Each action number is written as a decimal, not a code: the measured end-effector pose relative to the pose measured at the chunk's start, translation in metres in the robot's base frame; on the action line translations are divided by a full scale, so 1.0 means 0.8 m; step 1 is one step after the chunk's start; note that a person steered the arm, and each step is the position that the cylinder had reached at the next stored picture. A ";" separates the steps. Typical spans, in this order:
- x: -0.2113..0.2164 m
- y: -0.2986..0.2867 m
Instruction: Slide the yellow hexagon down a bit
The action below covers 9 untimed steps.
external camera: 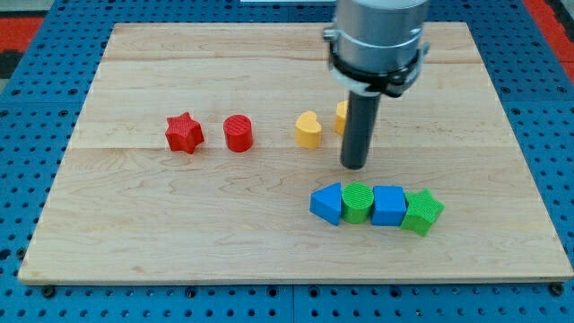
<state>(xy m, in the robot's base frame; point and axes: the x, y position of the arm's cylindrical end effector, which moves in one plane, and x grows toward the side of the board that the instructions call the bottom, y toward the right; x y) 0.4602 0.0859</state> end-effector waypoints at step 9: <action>-0.083 0.018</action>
